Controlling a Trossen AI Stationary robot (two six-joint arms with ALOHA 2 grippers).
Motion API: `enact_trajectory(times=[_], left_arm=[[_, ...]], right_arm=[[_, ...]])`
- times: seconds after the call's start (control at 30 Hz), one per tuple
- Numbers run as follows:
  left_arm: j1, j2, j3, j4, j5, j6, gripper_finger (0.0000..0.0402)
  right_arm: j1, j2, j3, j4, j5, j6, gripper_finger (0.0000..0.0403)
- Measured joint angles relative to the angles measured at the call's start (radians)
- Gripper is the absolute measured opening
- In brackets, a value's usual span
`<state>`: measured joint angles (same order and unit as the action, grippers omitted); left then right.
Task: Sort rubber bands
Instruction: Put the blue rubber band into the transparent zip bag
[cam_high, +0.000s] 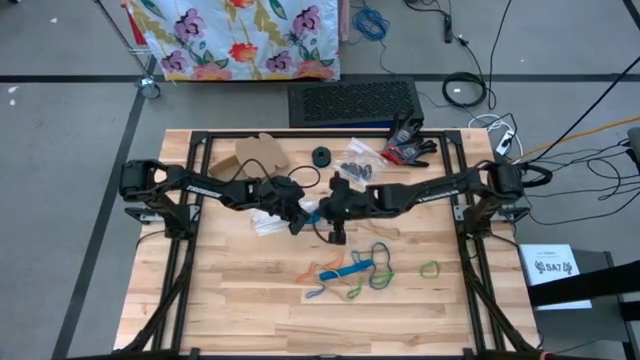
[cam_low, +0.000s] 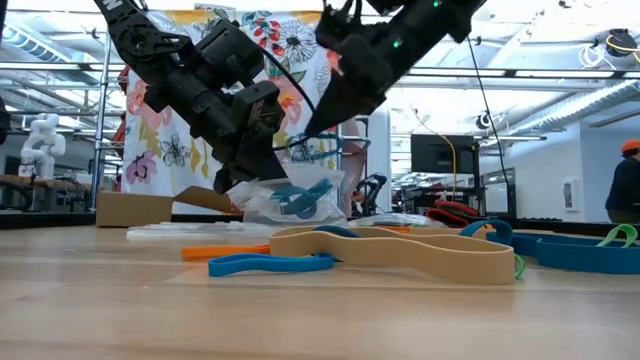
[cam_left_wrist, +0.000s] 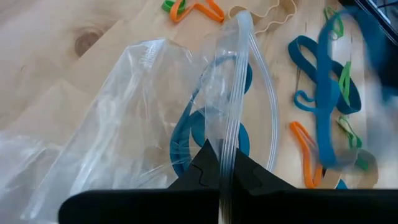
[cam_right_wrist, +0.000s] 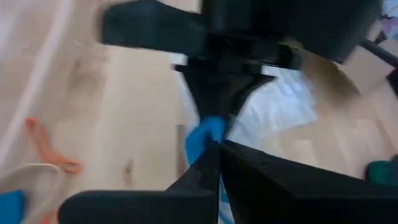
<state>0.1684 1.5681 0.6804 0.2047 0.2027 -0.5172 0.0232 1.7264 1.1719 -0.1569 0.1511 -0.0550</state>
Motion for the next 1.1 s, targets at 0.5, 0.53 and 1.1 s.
enact_trajectory(times=[0.5, 0.53, 1.1], left_arm=[[0.0, 0.001, -0.001, 0.059, 0.047, 0.0, 0.0], [0.0, 0.001, -0.001, 0.062, 0.048, 0.0, 0.0], [0.008, 0.0, 0.0, 0.171, 0.061, 0.0, 0.0]], right_arm=[[-0.049, 0.138, 0.001, 0.059, -0.099, -0.085, 0.0], [-0.051, 0.141, 0.001, 0.054, -0.115, -0.082, 0.0], [-0.103, 0.15, 0.002, -0.065, -0.473, 0.033, 0.0]])
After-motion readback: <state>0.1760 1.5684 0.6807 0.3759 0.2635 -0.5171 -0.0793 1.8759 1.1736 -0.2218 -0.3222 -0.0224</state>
